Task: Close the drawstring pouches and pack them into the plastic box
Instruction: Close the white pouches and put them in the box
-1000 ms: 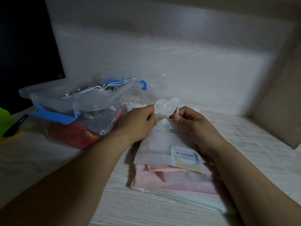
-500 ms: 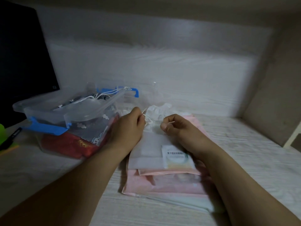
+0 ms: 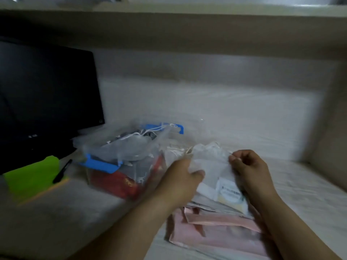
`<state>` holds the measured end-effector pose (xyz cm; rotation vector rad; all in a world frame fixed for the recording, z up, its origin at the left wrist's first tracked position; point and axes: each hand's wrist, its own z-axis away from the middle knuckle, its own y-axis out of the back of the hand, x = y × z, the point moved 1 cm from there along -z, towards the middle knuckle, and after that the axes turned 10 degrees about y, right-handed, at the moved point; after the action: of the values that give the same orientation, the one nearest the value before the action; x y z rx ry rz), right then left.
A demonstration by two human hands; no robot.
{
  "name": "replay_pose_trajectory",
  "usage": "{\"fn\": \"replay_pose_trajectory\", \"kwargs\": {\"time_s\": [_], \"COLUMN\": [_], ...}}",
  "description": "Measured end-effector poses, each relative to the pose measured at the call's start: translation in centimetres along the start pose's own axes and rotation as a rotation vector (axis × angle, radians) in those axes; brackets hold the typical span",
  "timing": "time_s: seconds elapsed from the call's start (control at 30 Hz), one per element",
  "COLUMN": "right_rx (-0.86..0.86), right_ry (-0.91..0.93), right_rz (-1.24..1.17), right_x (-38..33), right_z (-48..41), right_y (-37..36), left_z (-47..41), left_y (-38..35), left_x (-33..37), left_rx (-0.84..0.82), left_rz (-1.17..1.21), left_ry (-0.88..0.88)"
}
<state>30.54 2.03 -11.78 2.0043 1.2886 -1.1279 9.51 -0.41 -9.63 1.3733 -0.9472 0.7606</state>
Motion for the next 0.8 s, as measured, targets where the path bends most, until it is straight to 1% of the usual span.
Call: {"fn": "replay_pose_trajectory", "kwargs": {"time_s": [0.13, 0.2, 0.3, 0.33, 0.4, 0.47, 0.57, 0.67, 0.7, 0.77, 0.8], "right_rx": [-0.109, -0.153, -0.244, -0.277, -0.336, -0.360, -0.404, -0.437, -0.502, -0.701, -0.719], "right_ry": [-0.055, -0.037, -0.008, 0.003, 0.014, 0.023, 0.056, 0.121, 0.148, 0.178, 0.201], "right_rz": [-0.136, -0.141, -0.170, -0.147, -0.105, -0.050, 0.044, 0.188, 0.299, 0.661, 0.799], "right_x": [-2.8, -4.9, -8.4, -9.4, -10.9, -11.6, -11.8, -10.4, -9.5, -7.8, -7.2], "right_z": [-0.3, -1.5, -3.4, -4.1, -5.2, -6.3, -7.4, -8.4, -8.5, -8.1, -7.8], "right_y": [-0.1, -0.6, -3.0, -4.2, -7.4, -11.2, -16.8, -21.0, -21.9, -23.2, -23.3], "left_z": [1.7, 1.4, 0.9, 0.9, 0.4, -0.8, -2.8, -4.6, -5.1, -5.4, -5.3], "left_y": [2.1, 4.4, 9.1, 10.8, 13.9, 16.9, 20.4, 22.7, 23.1, 23.2, 23.1], "left_x": [1.5, 2.5, 3.7, 4.1, 4.1, 3.5, 2.1, 0.6, 0.0, -1.0, -1.3], "left_rx": [0.117, 0.202, 0.255, 0.265, 0.322, 0.401, 0.463, 0.456, 0.411, 0.311, 0.292], "left_rz": [0.038, 0.054, 0.142, 0.156, 0.107, 0.042, -0.004, -0.181, -0.281, -0.607, -0.785], "left_ry": [-0.131, -0.206, -0.272, -0.284, -0.272, -0.240, -0.142, -0.013, 0.041, 0.169, 0.202]}}
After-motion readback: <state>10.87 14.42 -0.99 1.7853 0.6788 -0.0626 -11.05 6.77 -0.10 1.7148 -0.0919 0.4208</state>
